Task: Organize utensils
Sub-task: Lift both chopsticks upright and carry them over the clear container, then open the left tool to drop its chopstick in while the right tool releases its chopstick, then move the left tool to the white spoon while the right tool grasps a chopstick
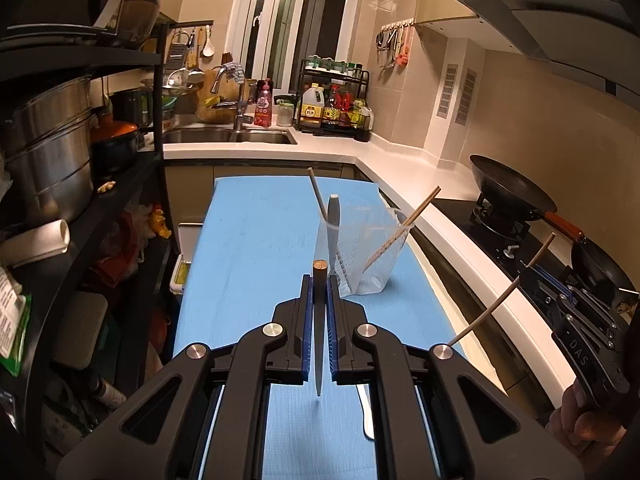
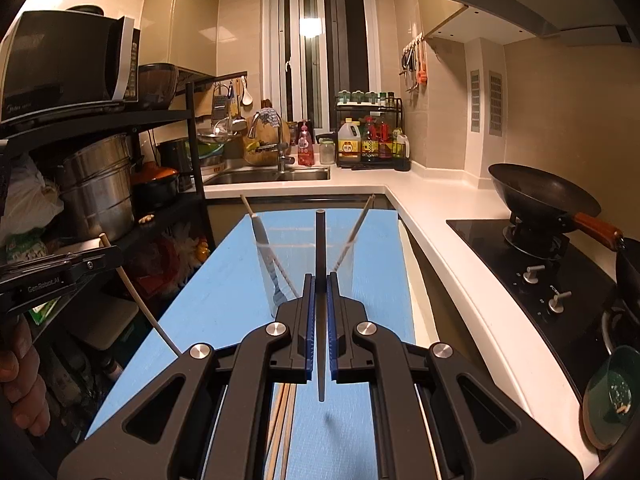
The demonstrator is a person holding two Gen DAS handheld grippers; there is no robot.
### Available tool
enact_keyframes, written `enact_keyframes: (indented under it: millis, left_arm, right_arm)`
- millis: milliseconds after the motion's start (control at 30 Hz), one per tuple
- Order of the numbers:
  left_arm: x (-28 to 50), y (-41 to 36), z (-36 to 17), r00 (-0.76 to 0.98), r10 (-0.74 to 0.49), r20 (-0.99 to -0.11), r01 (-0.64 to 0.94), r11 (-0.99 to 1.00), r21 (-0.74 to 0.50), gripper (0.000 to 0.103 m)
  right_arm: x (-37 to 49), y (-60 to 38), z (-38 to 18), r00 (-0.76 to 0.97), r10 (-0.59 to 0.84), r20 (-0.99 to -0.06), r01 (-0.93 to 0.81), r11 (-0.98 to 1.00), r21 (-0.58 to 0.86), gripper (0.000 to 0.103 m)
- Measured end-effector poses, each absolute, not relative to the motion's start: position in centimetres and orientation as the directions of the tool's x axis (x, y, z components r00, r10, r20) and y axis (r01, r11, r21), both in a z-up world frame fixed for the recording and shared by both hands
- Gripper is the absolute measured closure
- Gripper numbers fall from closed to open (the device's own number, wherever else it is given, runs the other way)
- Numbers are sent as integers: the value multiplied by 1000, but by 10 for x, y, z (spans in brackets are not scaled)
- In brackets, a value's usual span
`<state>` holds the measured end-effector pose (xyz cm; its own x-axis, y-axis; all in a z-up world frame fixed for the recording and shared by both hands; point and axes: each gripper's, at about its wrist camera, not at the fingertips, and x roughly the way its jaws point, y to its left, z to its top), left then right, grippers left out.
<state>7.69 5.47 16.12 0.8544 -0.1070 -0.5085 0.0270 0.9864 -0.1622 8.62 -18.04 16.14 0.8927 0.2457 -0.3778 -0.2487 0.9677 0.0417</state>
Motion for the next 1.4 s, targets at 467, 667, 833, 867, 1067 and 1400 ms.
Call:
enact_keyframes:
  millis: [467,667,833,867,1067,1400]
  left_arm:
    - [157,44,255,894,-200,-401,132,972,-193,97]
    - [194,34,277,926,-192,-324,136,973,-187,97]
    - [239,22,245,907,-170,-384,120,981,-152,97]
    - [246,21,238,901,-166,-402,117,983,-143,97]
    - [275,10,197,855,-183,-485,138,982,-128,95]
    - [210,26,218,902,-184,-391,149,982,-118,66]
  right_arm:
    - [171,-169,258,924,290,-251,-286,957,54,97]
    - [215,-161,259,931,278,-235,-276,960,43,97]
    - [249,-160,227,924,261,-281,-256,965,55,97]
    - [253,-160,221,919,263,-294,-257,965,61,97]
    - [275,-155,183,866,277,-417,-274,959,68,87]
    - [210,-178,193,887,302,-349,-300,952,62,65]
